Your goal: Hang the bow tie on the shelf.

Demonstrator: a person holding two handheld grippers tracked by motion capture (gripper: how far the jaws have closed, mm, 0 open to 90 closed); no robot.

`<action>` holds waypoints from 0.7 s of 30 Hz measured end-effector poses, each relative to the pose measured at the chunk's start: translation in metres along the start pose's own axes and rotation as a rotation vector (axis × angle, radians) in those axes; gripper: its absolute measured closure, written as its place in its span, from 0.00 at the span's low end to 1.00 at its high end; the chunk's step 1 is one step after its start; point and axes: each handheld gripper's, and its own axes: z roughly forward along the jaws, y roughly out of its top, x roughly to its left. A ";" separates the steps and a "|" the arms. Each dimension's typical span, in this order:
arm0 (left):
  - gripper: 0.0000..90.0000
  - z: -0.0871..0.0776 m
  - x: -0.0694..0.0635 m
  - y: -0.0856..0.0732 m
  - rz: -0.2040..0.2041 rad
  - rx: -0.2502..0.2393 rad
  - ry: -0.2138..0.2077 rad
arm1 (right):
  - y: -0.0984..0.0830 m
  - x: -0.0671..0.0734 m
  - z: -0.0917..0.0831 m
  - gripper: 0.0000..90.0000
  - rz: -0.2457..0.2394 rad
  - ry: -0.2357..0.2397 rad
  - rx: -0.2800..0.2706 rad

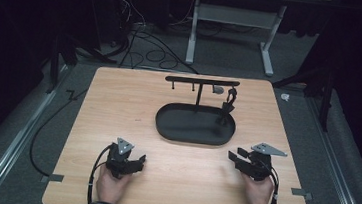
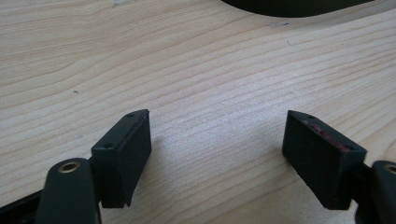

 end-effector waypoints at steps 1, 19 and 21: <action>0.27 0.000 0.000 0.000 0.000 0.000 0.000 | -0.001 0.000 0.001 0.61 0.001 -0.003 0.001; 0.27 0.000 0.000 0.000 0.000 0.000 0.000 | -0.010 0.000 0.021 0.58 -0.053 -0.132 0.100; 0.27 0.000 0.000 0.000 0.000 0.000 0.000 | -0.011 0.000 0.024 0.57 -0.067 -0.144 0.117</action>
